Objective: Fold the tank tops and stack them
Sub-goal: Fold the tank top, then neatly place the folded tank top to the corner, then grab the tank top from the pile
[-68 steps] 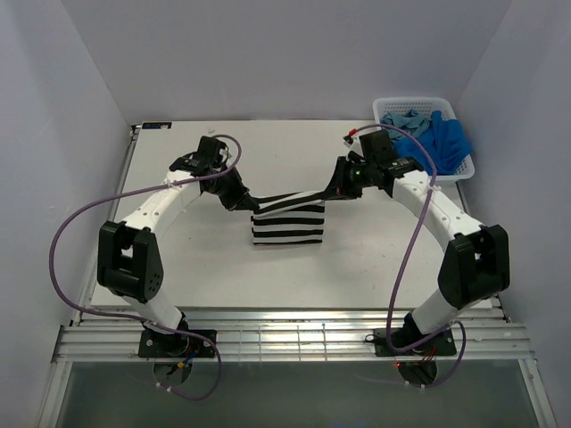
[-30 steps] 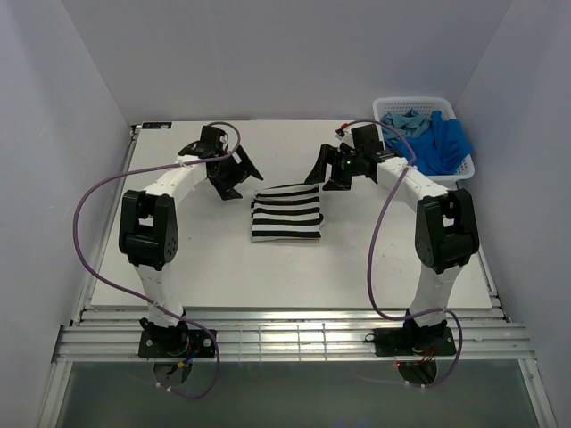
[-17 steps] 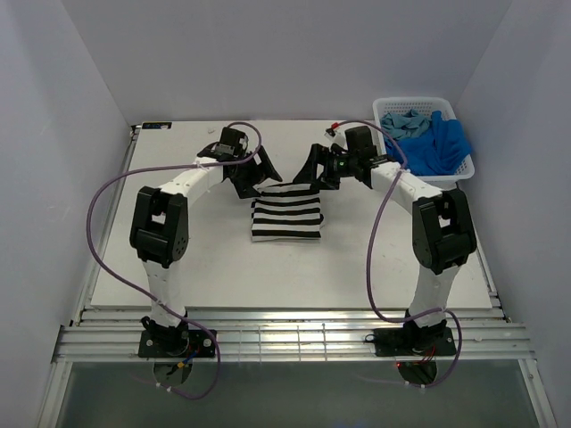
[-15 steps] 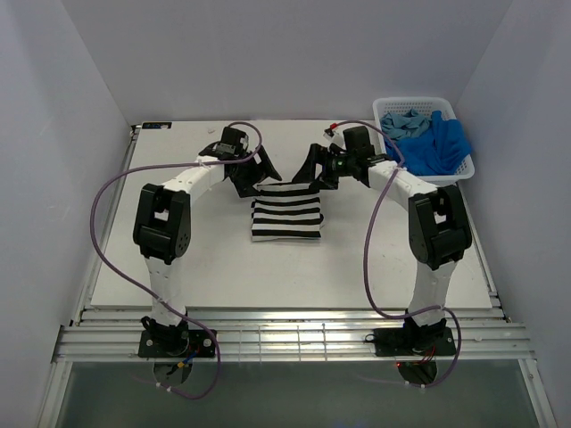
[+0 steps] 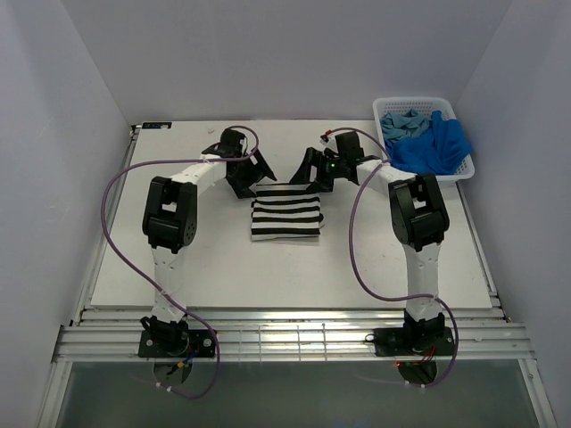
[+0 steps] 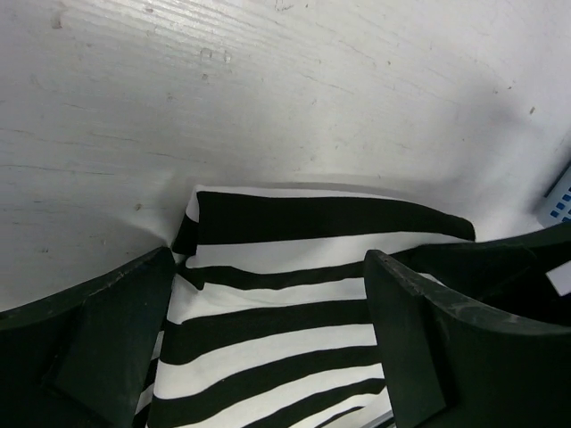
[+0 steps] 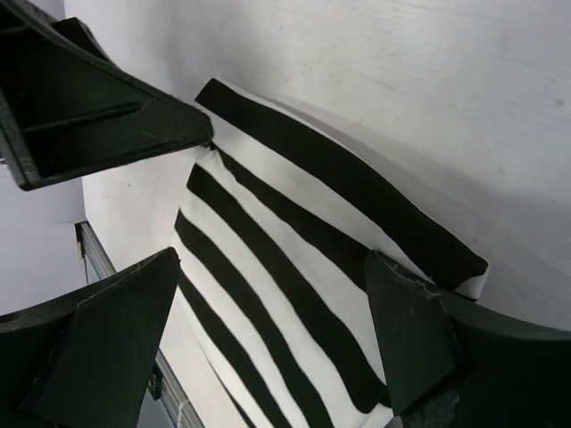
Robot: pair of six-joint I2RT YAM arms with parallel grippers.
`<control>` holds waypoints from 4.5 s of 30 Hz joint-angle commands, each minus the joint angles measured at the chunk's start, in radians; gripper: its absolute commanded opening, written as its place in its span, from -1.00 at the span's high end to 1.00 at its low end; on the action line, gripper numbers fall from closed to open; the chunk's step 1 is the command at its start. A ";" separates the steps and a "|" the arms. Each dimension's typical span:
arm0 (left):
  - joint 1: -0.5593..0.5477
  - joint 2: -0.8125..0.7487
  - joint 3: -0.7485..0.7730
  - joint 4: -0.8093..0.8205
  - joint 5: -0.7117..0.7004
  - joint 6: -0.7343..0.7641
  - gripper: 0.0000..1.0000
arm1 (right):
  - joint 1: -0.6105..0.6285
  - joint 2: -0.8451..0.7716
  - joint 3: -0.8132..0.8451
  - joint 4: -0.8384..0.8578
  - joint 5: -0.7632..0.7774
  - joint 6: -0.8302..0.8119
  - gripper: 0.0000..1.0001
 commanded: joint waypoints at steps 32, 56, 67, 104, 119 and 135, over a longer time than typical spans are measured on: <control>-0.004 -0.310 -0.349 0.017 0.001 0.158 -0.96 | -0.021 -0.656 -0.492 -0.034 0.154 -0.167 -0.80; 0.027 -0.152 -0.232 0.068 -0.129 0.367 1.00 | -0.089 -0.747 -0.501 -0.124 0.234 -0.244 -0.80; 0.234 -0.074 -0.073 0.171 -0.186 0.838 1.00 | -0.132 -0.640 -0.423 -0.128 0.232 -0.331 -0.80; 0.518 0.393 0.621 0.269 -0.459 1.095 -0.95 | -0.205 -0.580 -0.250 -0.224 0.358 -0.342 -0.80; 0.463 -0.115 0.366 0.244 -0.205 0.565 -0.96 | -0.399 -0.118 0.377 -0.583 0.833 -0.337 -0.80; 0.320 -0.428 -0.152 0.252 -0.152 0.437 -0.96 | -0.443 0.132 0.553 -0.578 0.769 -0.433 -0.80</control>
